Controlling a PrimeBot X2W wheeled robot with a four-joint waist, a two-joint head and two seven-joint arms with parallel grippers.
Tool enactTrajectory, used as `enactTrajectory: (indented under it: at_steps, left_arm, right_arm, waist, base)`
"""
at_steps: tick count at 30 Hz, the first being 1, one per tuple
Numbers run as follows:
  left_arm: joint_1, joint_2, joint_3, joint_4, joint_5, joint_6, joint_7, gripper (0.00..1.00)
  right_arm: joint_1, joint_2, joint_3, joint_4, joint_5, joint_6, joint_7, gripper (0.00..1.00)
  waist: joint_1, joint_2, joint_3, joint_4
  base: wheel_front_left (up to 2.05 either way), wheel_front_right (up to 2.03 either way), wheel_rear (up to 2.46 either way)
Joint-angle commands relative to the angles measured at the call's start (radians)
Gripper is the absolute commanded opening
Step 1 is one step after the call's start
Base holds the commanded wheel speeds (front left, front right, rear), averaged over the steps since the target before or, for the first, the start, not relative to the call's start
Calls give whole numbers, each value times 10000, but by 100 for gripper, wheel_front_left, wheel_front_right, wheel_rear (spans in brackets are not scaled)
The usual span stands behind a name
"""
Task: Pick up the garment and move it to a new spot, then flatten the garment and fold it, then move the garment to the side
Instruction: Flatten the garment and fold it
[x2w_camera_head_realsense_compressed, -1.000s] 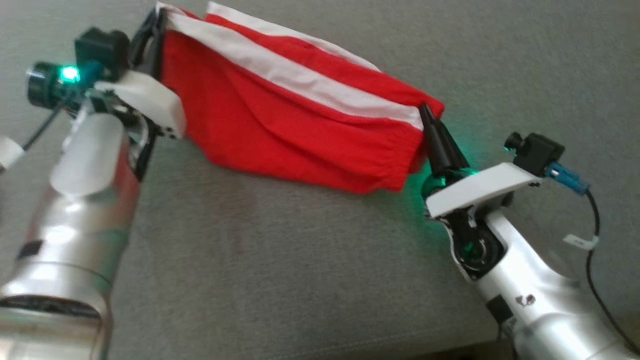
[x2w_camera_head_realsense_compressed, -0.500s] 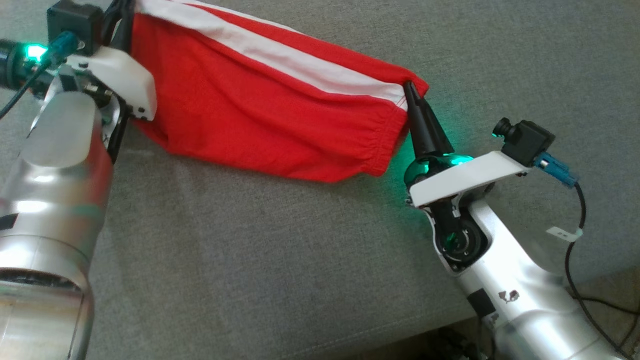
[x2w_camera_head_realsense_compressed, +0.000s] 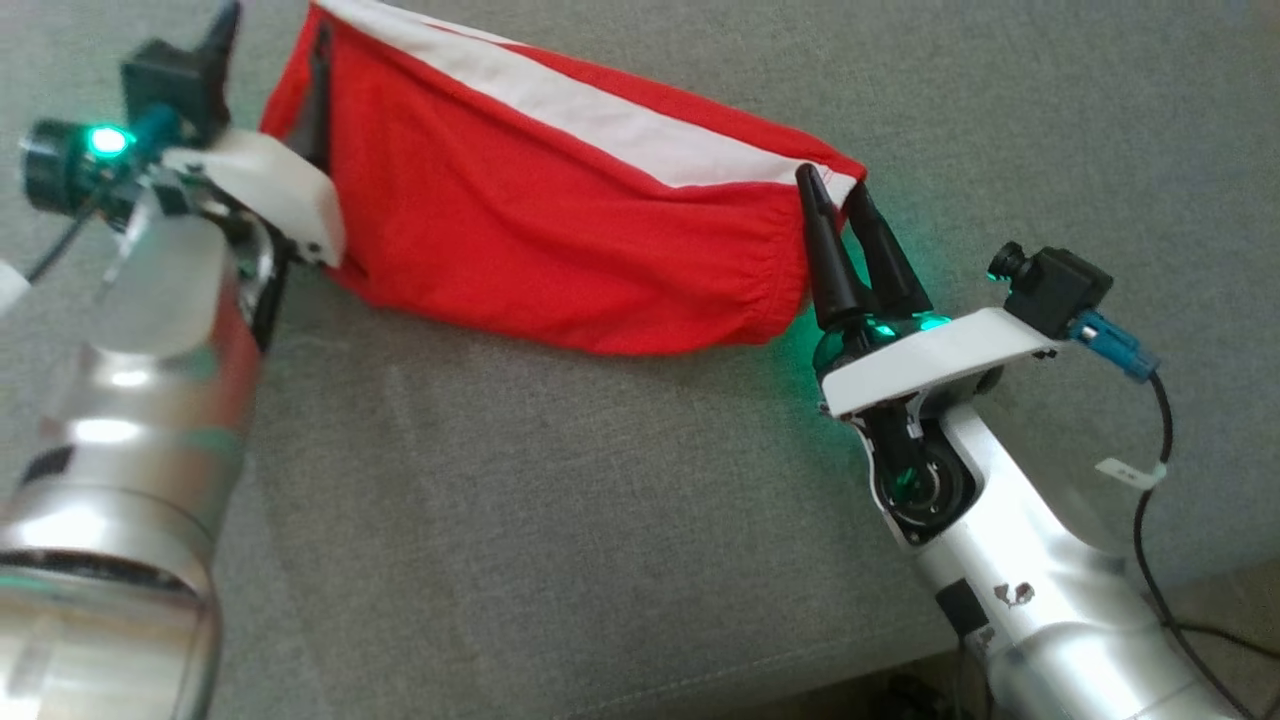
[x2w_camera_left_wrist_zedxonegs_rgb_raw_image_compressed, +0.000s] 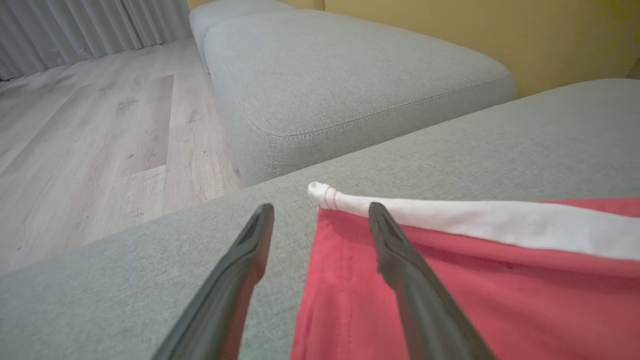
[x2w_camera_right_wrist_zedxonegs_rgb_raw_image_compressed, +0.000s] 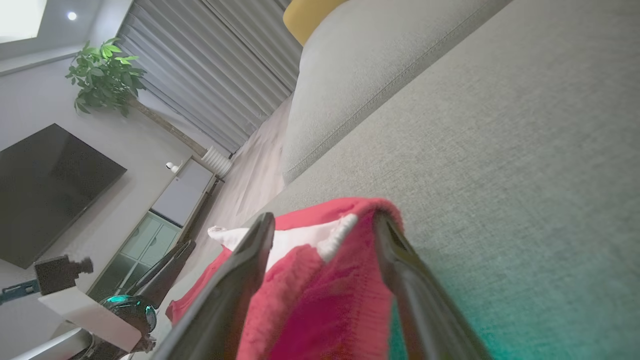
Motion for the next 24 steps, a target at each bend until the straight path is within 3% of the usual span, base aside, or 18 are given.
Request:
enactTrajectory:
  at_steps: [1, 18, 24]
  left_arm:
    - [31, 278, 212, -278, -52, 119, -97, 100]
    - [4414, -225, 1822, -3484, -777, 556, -124, 100]
    - [5940, -573, 2376, -4331, -633, 684, -125, 100]
  right_arm:
    - [248, 191, 75, -231, -77, 35, -110, 100]
    - [1917, -626, -251, 433, 198, 35, -110, 100]
    - [2467, -609, -1319, 541, -752, 35, -110, 100]
  waist:
    - [0, 0, -115, 88]
    - [0, 0, -2019, 930]
    - [0, 0, -2615, 1412]
  base:
    - [0, 0, 0]
    - [0, 0, 0]
    - [0, 0, 0]
